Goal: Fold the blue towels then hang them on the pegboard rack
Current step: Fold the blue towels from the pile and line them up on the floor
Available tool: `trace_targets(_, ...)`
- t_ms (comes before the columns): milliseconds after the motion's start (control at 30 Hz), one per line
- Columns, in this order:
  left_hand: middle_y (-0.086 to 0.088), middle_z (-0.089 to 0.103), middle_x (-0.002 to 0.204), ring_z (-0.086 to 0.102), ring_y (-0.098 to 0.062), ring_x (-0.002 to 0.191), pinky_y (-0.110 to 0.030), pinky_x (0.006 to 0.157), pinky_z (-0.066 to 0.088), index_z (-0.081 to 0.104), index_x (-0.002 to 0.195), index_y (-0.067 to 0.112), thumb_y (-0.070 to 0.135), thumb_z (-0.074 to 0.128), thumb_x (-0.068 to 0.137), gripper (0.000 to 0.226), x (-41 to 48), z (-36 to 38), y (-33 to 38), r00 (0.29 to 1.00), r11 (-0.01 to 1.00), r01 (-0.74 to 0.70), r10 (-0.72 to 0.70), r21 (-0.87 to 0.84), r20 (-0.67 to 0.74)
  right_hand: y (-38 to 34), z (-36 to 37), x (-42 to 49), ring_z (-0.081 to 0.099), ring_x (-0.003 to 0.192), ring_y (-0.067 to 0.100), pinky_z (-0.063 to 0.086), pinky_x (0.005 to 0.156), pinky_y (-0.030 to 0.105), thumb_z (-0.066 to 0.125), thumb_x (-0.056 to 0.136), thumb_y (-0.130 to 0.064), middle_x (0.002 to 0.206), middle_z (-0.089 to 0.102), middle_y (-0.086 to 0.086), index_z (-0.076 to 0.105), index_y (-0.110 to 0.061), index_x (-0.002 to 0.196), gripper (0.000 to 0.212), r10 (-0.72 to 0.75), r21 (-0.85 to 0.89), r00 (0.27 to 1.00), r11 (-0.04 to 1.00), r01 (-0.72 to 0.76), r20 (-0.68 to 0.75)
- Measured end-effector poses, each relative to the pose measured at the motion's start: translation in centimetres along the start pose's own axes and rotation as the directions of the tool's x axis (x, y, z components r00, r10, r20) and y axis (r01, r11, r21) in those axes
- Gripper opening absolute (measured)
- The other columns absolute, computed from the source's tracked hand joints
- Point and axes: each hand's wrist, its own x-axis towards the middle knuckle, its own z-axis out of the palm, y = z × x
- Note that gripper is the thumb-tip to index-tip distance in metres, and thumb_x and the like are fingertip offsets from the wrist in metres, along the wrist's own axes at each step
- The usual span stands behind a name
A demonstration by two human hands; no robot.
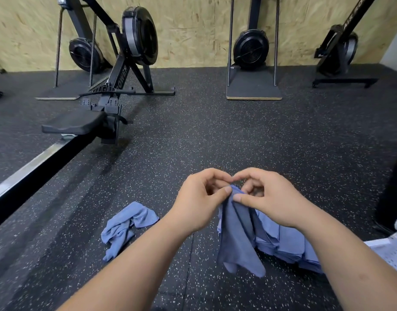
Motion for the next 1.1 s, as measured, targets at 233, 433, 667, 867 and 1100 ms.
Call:
trace_targets(233,0.002,0.078,0.091,0.071,-0.014,0.081,-0.036,0.084,0.060,0.074,0.106,0.025,0.012,0.080,0.093,0.019,0.0,0.2,-0.5,1.000,0.999,0.002,-0.001,0.051,-0.006,0.8,0.2,0.2,0.061,0.071,0.006,0.054,0.074,0.039,0.078,0.095,-0.029,0.080,0.074,-0.007,0.078,-0.032,0.091,0.005,0.003,-0.074,1.000,0.997,-0.003,0.001)
trace_targets(433,0.012,0.075,0.082,0.069,-0.007,0.073,-0.025,0.075,0.054,0.075,0.096,0.029,0.012,0.084,0.088,0.021,0.4,-0.6,-0.5,0.997,0.977,-0.036,0.049,0.212,-0.053,0.3,0.5,-0.1,0.062,0.068,0.006,0.054,0.073,0.031,0.081,0.092,-0.031,0.083,0.074,-0.012,0.075,-0.035,0.096,0.008,-0.017,-0.114,0.999,0.993,0.020,0.034)
trace_targets(667,0.012,0.077,0.085,0.075,-0.010,0.083,-0.036,0.086,0.062,0.075,0.098,0.031,0.010,0.084,0.089,0.024,1.0,-3.7,-0.2,0.984,0.962,-0.071,0.111,0.265,-0.139,2.3,-2.5,-0.2,0.069,0.067,0.010,0.052,0.063,0.027,0.082,0.092,-0.028,0.085,0.075,-0.010,0.072,-0.033,0.095,0.011,0.083,-0.156,0.996,0.984,-0.084,-0.010)
trace_targets(867,0.011,0.077,0.086,0.076,-0.010,0.082,-0.039,0.086,0.063,0.075,0.095,0.031,0.010,0.084,0.089,0.024,1.4,-6.6,-0.2,0.967,0.948,-0.050,0.125,0.315,-0.224,3.8,-5.4,-1.0,0.064,0.075,0.004,0.048,0.067,0.030,0.082,0.089,-0.040,0.080,0.072,-0.018,0.072,-0.041,0.084,0.011,0.140,-0.420,0.970,0.882,-0.213,-0.199)
trace_targets(1100,0.019,0.076,0.088,0.073,0.001,0.082,-0.030,0.086,0.062,0.075,0.101,0.033,0.008,0.083,0.089,0.029,1.4,-8.6,-1.0,0.963,0.841,-0.008,0.152,0.540,-0.223,5.6,-7.0,-1.4,0.057,0.088,0.009,0.043,0.074,0.035,0.083,0.084,-0.047,0.093,0.058,-0.010,0.071,-0.048,0.082,0.013,0.153,-0.488,0.916,0.807,-0.333,-0.371)
